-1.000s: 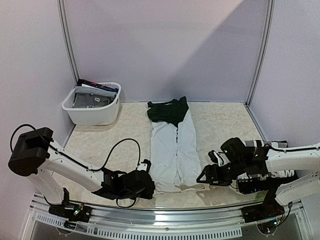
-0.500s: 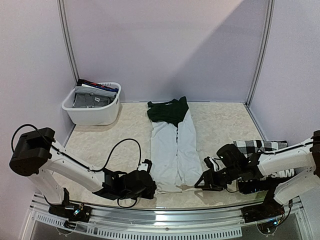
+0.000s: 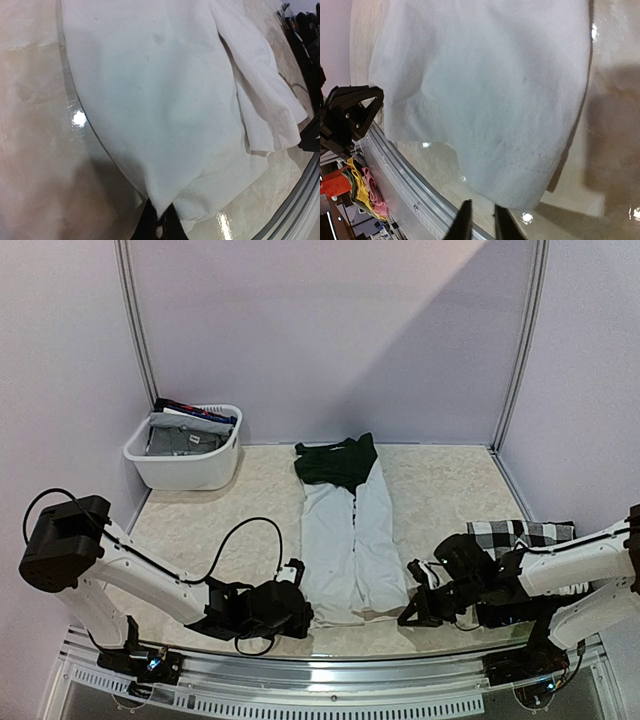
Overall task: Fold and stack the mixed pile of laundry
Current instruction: Pick up the rectangle-folded T-shirt from the center of the board.
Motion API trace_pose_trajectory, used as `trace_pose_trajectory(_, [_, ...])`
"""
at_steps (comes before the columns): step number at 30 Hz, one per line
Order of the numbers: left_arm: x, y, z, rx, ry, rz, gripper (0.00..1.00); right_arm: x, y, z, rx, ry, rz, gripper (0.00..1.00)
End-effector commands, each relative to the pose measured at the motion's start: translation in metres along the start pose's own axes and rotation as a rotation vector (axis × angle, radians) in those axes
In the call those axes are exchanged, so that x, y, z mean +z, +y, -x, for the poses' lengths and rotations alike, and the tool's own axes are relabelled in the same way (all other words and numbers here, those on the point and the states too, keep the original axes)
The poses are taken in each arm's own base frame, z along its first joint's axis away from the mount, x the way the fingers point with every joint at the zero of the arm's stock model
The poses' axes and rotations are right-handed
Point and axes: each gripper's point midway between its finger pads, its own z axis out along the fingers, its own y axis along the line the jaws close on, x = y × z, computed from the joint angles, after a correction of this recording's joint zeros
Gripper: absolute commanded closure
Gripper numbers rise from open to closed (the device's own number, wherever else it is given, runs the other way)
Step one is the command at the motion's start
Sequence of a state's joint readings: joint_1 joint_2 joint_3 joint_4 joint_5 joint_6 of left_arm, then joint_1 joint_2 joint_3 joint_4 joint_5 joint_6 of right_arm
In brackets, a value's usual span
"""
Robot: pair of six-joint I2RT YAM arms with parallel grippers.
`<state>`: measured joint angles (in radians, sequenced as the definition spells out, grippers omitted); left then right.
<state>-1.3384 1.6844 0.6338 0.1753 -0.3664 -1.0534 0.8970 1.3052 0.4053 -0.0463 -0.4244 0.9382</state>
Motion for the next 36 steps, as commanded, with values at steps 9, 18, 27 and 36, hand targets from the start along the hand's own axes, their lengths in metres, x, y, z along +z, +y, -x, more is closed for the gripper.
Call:
trace_pose_trajectory(9, [0.000,0.018,-0.019,0.049,0.059,0.050,1.00,-0.035,-0.014,0.004,-0.010,-0.127,-0.103,0.09])
trace_pose_trajectory(18, [0.000,0.019,-0.020,0.054,0.060,0.051,1.00,-0.013,-0.015,0.030,0.022,-0.140,-0.097,0.13])
trace_pose_trajectory(27, [0.001,0.022,-0.023,0.047,0.060,0.052,1.00,0.005,-0.022,0.034,0.018,-0.106,-0.116,0.40])
trace_pose_trajectory(36, [-0.003,0.017,-0.024,0.045,0.071,0.023,1.00,0.004,-0.014,0.020,0.010,-0.053,-0.080,1.00])
